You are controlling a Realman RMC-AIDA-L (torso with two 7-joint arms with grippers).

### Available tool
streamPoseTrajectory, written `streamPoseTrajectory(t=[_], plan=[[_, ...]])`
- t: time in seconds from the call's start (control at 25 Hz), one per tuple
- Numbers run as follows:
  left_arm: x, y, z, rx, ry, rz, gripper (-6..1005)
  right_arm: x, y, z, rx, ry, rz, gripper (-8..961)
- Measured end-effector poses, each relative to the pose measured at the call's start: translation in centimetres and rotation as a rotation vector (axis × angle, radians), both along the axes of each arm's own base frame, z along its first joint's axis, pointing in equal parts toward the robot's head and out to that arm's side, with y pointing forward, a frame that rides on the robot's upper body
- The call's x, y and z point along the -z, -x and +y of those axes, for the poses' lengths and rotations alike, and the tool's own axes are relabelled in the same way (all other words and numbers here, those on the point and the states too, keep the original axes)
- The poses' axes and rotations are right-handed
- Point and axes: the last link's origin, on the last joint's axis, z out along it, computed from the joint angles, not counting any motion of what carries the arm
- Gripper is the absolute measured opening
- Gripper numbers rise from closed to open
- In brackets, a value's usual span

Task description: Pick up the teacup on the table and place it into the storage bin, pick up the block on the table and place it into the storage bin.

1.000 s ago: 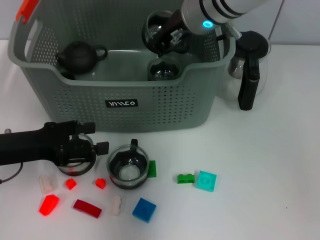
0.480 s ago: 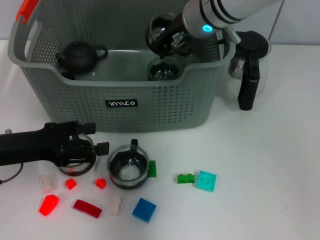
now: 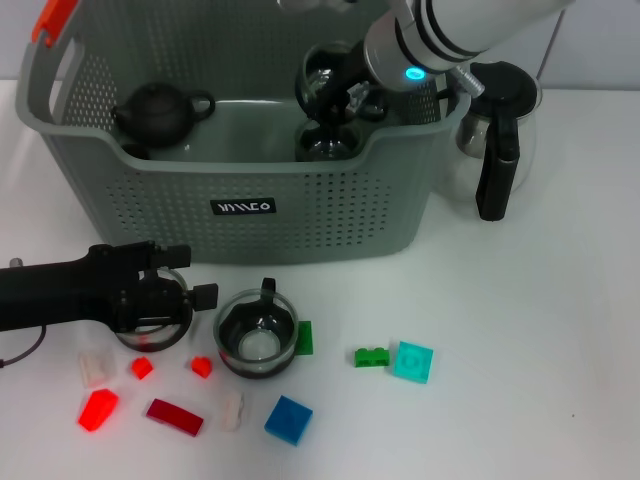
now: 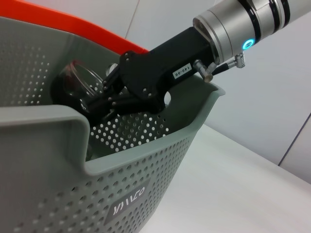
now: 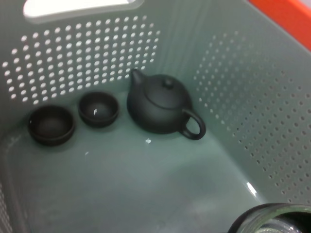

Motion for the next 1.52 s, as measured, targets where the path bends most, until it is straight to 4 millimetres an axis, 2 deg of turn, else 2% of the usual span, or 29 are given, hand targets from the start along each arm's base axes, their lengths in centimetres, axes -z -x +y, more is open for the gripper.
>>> streamPoseTrajectory(t=[0.72,0.96,1.08,1.24,1.4,1.52], plan=[[0.0,0.1,-0.1,-0.003,0.000,0.000,843,0.0,0.2,0.0,-0.011,0.004,-0.020,73],[0.0,0.1,-0.1,-0.003,-0.001,0.001,844,-0.1,0.4,0.0,-0.018,-0.005,-0.031,244],[0.0,0.1,-0.1,-0.005,-0.002,0.001,844,-0.9,1.6,0.1,-0.030,-0.005,-0.006,350],[-0.1,0.2,-0.1,-0.011,-0.005,0.000,844,-3.2,4.5,-0.1,-0.071,0.011,0.045,545],[-0.1,0.2,-0.2,-0.014,-0.005,-0.005,844,-5.6,6.8,-1.0,-0.091,0.055,0.087,614],[-0.2,0.2,-0.2,-0.010,-0.005,-0.010,844,-7.1,7.9,-2.1,-0.100,0.102,0.098,648]])
